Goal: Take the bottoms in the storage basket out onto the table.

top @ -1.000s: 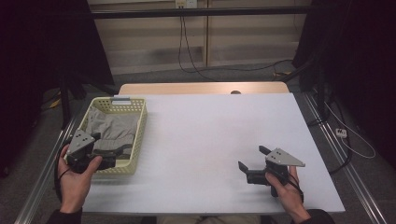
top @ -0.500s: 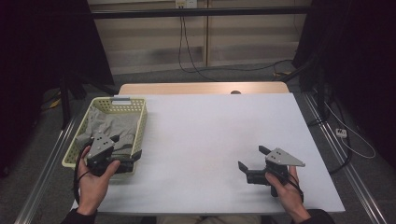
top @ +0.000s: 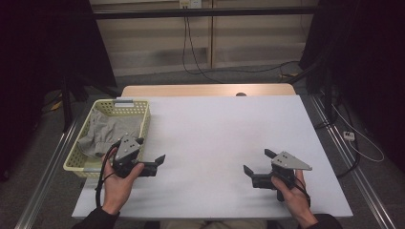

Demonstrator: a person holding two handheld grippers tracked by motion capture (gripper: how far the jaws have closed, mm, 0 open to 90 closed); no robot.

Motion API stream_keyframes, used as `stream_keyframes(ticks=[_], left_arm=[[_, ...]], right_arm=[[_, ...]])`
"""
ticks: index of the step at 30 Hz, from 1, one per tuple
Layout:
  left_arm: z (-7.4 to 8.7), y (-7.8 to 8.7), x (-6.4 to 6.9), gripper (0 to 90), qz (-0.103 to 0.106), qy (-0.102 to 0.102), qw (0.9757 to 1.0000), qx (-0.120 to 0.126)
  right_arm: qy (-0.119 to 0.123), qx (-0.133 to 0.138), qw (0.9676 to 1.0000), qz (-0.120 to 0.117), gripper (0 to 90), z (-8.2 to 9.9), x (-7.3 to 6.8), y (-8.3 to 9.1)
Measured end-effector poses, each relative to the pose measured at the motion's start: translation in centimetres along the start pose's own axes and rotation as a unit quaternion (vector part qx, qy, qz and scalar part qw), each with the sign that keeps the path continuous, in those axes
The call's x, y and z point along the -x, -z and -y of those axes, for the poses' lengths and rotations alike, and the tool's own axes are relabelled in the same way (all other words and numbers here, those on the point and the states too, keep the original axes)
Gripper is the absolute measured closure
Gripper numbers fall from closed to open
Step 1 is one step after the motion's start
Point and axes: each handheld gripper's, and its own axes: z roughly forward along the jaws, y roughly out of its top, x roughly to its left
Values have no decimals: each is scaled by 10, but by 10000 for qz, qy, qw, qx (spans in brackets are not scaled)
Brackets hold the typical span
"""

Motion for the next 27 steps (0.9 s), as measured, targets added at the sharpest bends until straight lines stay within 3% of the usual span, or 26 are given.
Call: stream_keyframes(ticks=[4,9,16,19,21,24,27], left_arm=[[0,-13,8,60,129,-68,9997,-200],[4,-25,14,63,357,-89,9990,-258],[14,-24,20,62,387,-14,9992,-107],[16,-22,24,58,363,-112,9993,23],[20,-23,23,55,383,-142,9992,-53],[26,-27,20,55,416,-19,9990,-140],[28,-29,20,56,359,-61,9993,-116]], right_arm=[[22,-10,10000,-3,26,0,0,0],[34,-15,10000,-7,25,0,0,0],[37,-16,10000,-4,25,0,-1,1],[33,-18,10000,-2,24,0,-1,1],[25,-12,10000,9,25,0,0,0],[26,-11,10000,0,25,0,0,0],[38,-19,10000,-5,25,0,0,0]])
